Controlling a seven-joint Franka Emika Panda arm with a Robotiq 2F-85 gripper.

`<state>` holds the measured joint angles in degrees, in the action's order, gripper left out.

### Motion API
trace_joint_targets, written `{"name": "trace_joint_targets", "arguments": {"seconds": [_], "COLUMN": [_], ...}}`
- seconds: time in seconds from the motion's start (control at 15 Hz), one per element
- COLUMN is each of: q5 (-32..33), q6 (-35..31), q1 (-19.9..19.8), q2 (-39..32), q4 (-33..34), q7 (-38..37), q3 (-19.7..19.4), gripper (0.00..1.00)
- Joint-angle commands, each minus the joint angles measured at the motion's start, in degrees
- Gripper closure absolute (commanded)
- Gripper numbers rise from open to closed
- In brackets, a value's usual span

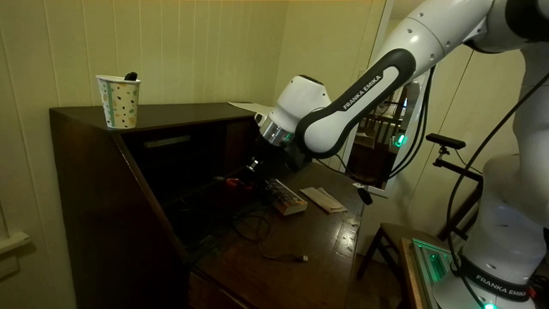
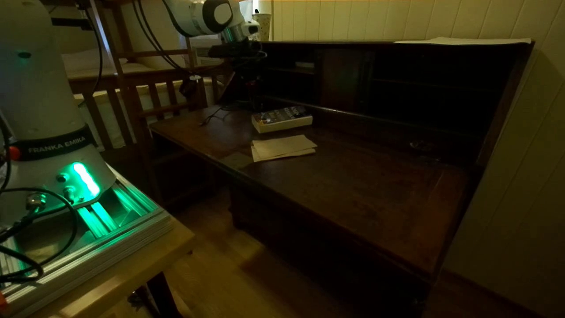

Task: Pick up the red pliers and put it in the top left compartment

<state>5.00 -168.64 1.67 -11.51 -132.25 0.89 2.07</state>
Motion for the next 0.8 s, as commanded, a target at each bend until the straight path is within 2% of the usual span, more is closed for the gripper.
{"name": "trace_joint_targets", "arguments": {"seconds": [0.0, 0.13, 0.33, 0.47, 0.73], "q5": [4.24, 4.47, 1.81, 0.71, 2.48], "q6": [-7.69, -10.52, -12.2, -11.67, -10.62], "q1": [1.66, 1.85, 0.97, 1.12, 1.24], "q2": [5.35, 4.04, 0.29, -2.55, -8.6], "q4": [-5.33, -3.61, 0.87, 4.95, 13.28], "q7": [-5.27, -6.07, -3.73, -2.53, -3.63], "q3": [-3.77, -4.32, -1.85, -1.04, -0.59], "gripper": [0.71, 0.71, 0.71, 0.71, 0.71]}}
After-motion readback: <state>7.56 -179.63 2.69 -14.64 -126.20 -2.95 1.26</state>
